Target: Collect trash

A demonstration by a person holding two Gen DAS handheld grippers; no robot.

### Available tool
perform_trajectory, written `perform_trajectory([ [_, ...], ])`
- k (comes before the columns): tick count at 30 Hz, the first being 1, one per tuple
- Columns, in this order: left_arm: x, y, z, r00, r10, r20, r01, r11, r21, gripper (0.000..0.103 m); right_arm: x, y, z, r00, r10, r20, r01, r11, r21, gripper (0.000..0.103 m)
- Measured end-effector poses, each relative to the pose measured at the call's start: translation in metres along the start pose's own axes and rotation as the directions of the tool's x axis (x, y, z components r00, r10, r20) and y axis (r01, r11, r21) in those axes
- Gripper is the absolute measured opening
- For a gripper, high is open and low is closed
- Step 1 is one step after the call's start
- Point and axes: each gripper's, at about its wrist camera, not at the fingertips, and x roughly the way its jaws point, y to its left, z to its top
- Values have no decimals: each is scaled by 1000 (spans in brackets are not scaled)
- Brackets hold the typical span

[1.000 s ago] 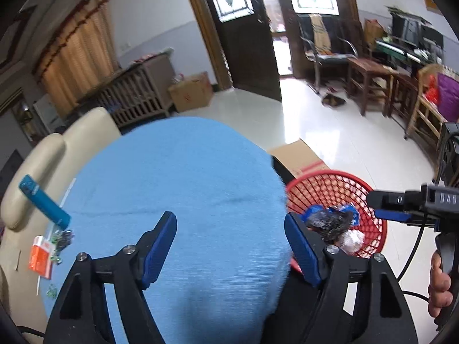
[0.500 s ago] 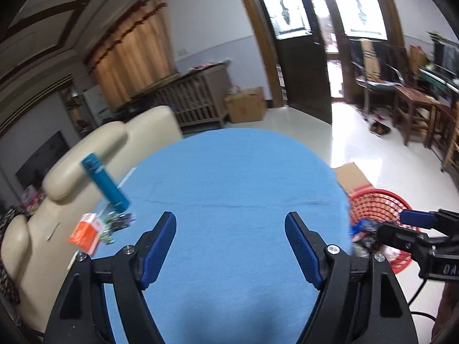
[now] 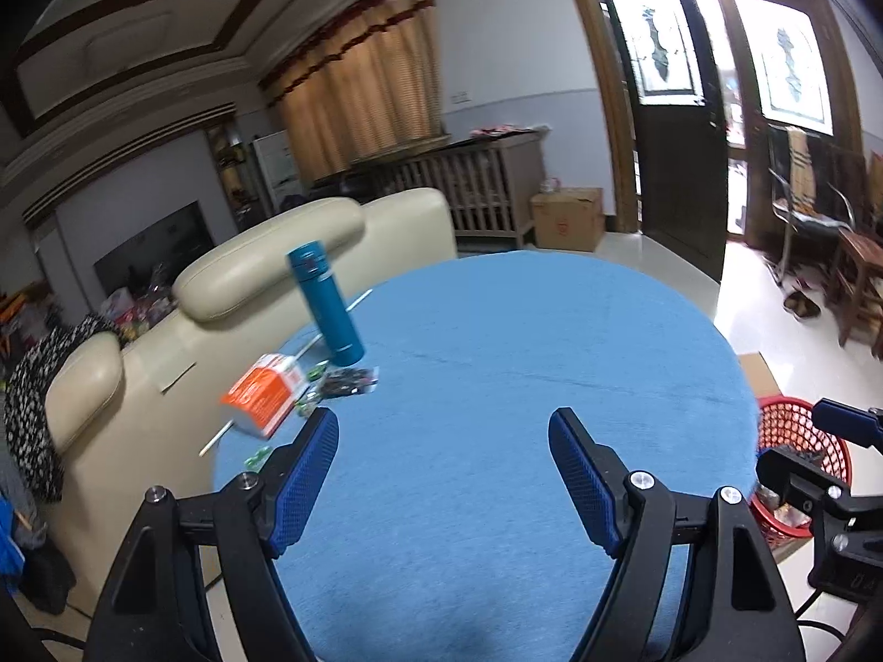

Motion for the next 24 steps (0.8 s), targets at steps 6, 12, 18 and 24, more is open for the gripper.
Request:
perform_trajectory([
  [6, 0, 31, -8, 1000, 27, -5, -27, 998, -57, 80, 1, 41, 1, 998, -64, 21, 65, 995, -71, 77],
  [12, -4, 50, -17, 999, 43, -4, -44, 996, -84, 80, 8, 62, -1, 998, -62, 8, 63, 993, -100, 77],
  [18, -6, 57, -21, 999, 53, -6, -53, 994, -94, 80, 12, 72, -3, 998, -59, -5, 58, 990, -125, 77],
  [24, -5, 58, -20, 998, 55, -6, -56, 994, -98, 80, 14, 74, -3, 998, -58, -9, 57, 990, -125, 77],
])
